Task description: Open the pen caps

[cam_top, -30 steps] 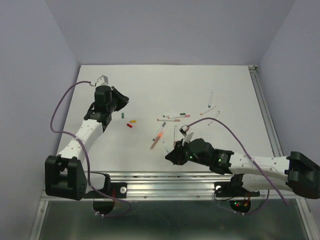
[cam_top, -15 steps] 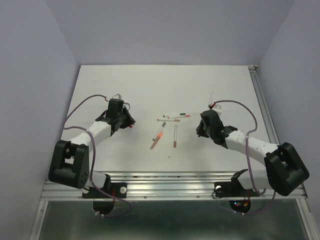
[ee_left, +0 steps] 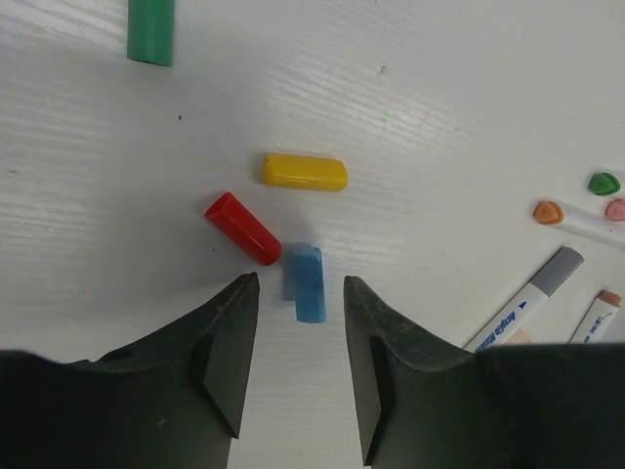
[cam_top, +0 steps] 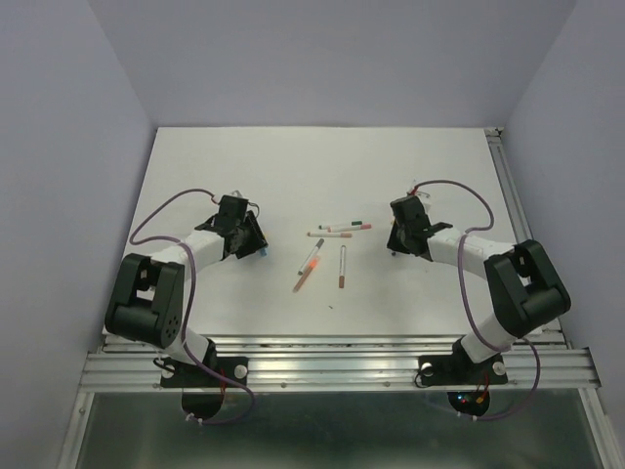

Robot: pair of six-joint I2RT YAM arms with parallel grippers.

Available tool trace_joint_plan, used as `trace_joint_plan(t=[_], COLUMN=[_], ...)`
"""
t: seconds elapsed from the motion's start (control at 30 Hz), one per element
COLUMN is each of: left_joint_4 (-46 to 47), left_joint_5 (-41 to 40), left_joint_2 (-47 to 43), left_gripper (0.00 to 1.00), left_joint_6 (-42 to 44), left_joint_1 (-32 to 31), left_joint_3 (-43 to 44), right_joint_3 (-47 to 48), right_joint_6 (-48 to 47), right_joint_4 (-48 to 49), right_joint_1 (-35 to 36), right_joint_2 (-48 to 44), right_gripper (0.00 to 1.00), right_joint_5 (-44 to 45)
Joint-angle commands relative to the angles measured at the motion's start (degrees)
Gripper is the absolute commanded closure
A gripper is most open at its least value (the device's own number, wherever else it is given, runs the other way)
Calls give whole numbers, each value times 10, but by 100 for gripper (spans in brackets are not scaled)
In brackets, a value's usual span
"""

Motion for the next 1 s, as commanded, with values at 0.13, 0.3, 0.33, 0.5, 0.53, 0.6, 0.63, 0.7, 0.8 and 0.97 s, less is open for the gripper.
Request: trace_joint_plan(t=[0.13, 0.3, 0.33, 0.5, 0.53, 0.6, 0.63, 0.7, 0.8, 0.97], left_joint_4=[-7, -6, -6, -10, -10, -10, -10, -9, -7, -5], left_joint_5=[9, 35, 41, 57, 62, 70, 71, 76, 86, 90], left_joint_2=[-23, -61, -68, -127, -137, -167, -176, -206, -240, -277], left_gripper=[34, 26, 25, 18, 14, 3, 1, 1, 1, 1], left_joint_6=[12, 16, 16, 9, 7, 0, 1, -5, -9, -16], left_joint_1=[-8, -17, -18, -26, -27, -28, -28, -29, -29, -29], left_joint_3=[20, 16, 16, 10, 9, 4, 2, -6, -16, -23], right_joint_3=[46, 43, 43, 46, 48, 48, 47, 41, 29, 13], right_joint_6=[-15, -12, -13, -15, -22, -29, -35, -56, -75, -66], right_joint_4=[-25, -32, -33, -46, -51, -55, -53, -45, -18, 36], right_joint_1=[-8, -8, -8, -8, -8, -8, -8, -9, -8, 10], right_joint_2=[32, 27, 24, -21, -30, -61, -72, -95, -128, -144], right_gripper=[77, 49, 41, 27, 23, 13, 9, 0, 0, 0], right_joint_5=[15, 11, 12, 4, -1, -16, -27, -62, -135, -211])
